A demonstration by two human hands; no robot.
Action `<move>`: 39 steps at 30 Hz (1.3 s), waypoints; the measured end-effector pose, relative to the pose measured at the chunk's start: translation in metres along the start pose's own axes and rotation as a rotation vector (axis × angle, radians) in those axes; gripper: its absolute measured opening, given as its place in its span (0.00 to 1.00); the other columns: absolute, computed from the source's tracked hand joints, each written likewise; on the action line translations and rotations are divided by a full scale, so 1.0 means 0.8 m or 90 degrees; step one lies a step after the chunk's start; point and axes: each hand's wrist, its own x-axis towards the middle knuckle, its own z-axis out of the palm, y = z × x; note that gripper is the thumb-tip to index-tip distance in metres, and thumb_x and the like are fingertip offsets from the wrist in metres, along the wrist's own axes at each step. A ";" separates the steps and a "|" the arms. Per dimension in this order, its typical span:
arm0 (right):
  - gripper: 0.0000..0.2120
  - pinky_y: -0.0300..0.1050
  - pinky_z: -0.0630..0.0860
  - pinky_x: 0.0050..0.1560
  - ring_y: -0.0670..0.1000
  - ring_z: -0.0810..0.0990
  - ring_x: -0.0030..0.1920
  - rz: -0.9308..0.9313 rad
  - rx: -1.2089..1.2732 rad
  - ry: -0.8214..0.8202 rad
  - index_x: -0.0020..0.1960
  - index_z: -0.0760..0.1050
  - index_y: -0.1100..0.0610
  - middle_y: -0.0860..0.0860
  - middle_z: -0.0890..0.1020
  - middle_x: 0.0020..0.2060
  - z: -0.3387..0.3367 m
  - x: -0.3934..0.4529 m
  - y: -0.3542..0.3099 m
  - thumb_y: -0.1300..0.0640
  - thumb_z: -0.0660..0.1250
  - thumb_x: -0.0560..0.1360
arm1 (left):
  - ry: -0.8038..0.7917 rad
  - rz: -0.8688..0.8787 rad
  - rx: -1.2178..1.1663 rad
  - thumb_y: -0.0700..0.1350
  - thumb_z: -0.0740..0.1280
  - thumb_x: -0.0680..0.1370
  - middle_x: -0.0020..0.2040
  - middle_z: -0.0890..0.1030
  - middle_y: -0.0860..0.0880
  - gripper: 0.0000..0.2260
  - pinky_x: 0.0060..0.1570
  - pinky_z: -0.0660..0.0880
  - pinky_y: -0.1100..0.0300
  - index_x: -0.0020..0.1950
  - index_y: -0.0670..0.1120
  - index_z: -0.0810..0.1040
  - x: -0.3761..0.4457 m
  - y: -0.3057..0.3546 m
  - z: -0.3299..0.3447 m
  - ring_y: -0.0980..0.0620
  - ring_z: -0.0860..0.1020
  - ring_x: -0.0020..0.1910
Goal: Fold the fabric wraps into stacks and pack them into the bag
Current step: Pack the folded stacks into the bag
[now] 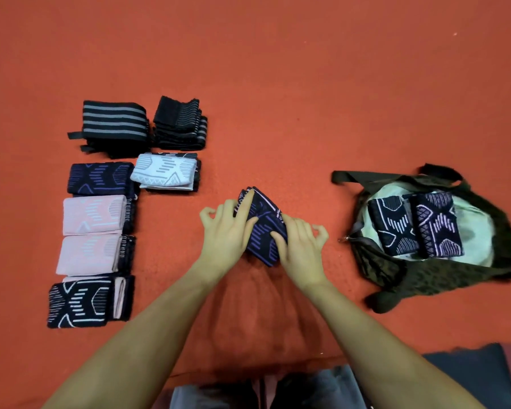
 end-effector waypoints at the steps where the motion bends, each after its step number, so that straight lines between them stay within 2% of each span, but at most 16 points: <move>1: 0.18 0.49 0.57 0.57 0.51 0.77 0.50 0.008 0.005 0.015 0.60 0.74 0.57 0.49 0.80 0.48 -0.013 0.002 0.013 0.48 0.56 0.77 | 0.005 0.015 -0.003 0.52 0.55 0.79 0.47 0.76 0.45 0.20 0.47 0.61 0.50 0.70 0.48 0.65 0.010 0.017 0.000 0.46 0.77 0.40; 10: 0.19 0.45 0.55 0.54 0.51 0.75 0.51 0.134 -0.004 0.153 0.59 0.75 0.59 0.51 0.80 0.47 -0.146 0.017 0.182 0.47 0.56 0.77 | 0.023 0.172 -0.058 0.52 0.57 0.77 0.46 0.76 0.44 0.21 0.45 0.57 0.52 0.68 0.45 0.69 0.127 0.224 0.027 0.45 0.77 0.39; 15: 0.18 0.43 0.54 0.54 0.52 0.78 0.50 0.235 -0.008 0.222 0.56 0.76 0.59 0.50 0.81 0.47 -0.203 -0.001 0.276 0.47 0.56 0.77 | -0.068 0.243 -0.102 0.54 0.54 0.78 0.47 0.76 0.45 0.24 0.46 0.57 0.52 0.69 0.43 0.71 0.168 0.342 0.062 0.45 0.76 0.40; 18: 0.19 0.42 0.53 0.54 0.52 0.78 0.52 0.316 -0.001 0.250 0.56 0.75 0.58 0.50 0.81 0.49 -0.227 -0.011 0.321 0.47 0.55 0.77 | -0.097 0.290 -0.127 0.54 0.54 0.78 0.47 0.75 0.44 0.24 0.46 0.55 0.54 0.70 0.42 0.71 0.186 0.408 0.086 0.45 0.75 0.39; 20: 0.20 0.40 0.51 0.54 0.52 0.77 0.53 0.369 0.011 0.267 0.56 0.75 0.58 0.50 0.81 0.50 -0.237 -0.017 0.347 0.47 0.54 0.76 | -0.117 0.315 -0.146 0.53 0.57 0.79 0.49 0.75 0.43 0.23 0.46 0.53 0.55 0.71 0.42 0.69 0.196 0.444 0.103 0.44 0.75 0.41; 23: 0.18 0.40 0.50 0.56 0.53 0.78 0.53 0.432 0.015 0.276 0.55 0.75 0.58 0.51 0.81 0.49 -0.241 -0.029 0.381 0.48 0.56 0.76 | -0.179 0.334 -0.153 0.50 0.62 0.80 0.53 0.74 0.42 0.23 0.50 0.56 0.52 0.74 0.43 0.65 0.197 0.483 0.129 0.43 0.74 0.47; 27: 0.19 0.44 0.53 0.56 0.54 0.78 0.51 0.489 0.054 0.257 0.53 0.76 0.59 0.52 0.82 0.46 -0.224 -0.039 0.409 0.47 0.55 0.76 | -0.256 0.328 -0.126 0.51 0.60 0.81 0.56 0.73 0.43 0.24 0.53 0.57 0.50 0.75 0.44 0.62 0.187 0.501 0.165 0.43 0.72 0.50; 29: 0.20 0.43 0.52 0.54 0.54 0.78 0.52 0.486 0.065 0.228 0.53 0.76 0.59 0.52 0.81 0.47 -0.211 -0.043 0.411 0.46 0.54 0.75 | -0.278 0.335 -0.086 0.51 0.60 0.81 0.55 0.73 0.43 0.24 0.53 0.59 0.49 0.75 0.44 0.62 0.182 0.492 0.178 0.42 0.73 0.49; 32: 0.17 0.40 0.50 0.53 0.55 0.76 0.54 0.481 0.070 0.194 0.52 0.76 0.59 0.51 0.80 0.47 -0.196 -0.041 0.410 0.48 0.57 0.76 | -0.267 0.356 -0.055 0.50 0.62 0.80 0.52 0.75 0.42 0.24 0.47 0.59 0.51 0.74 0.43 0.65 0.182 0.475 0.189 0.42 0.74 0.45; 36: 0.17 0.41 0.49 0.50 0.52 0.74 0.52 0.431 0.023 0.179 0.43 0.75 0.56 0.49 0.79 0.42 -0.188 -0.036 0.411 0.46 0.55 0.77 | -0.256 0.393 -0.035 0.50 0.62 0.80 0.52 0.75 0.42 0.23 0.42 0.48 0.57 0.73 0.43 0.67 0.188 0.455 0.191 0.43 0.76 0.48; 39: 0.19 0.42 0.51 0.52 0.52 0.69 0.53 0.452 0.041 0.206 0.46 0.77 0.55 0.48 0.78 0.46 -0.191 -0.036 0.423 0.45 0.52 0.77 | -0.230 0.426 -0.021 0.53 0.58 0.79 0.47 0.76 0.43 0.22 0.41 0.51 0.56 0.69 0.42 0.72 0.183 0.448 0.194 0.45 0.77 0.42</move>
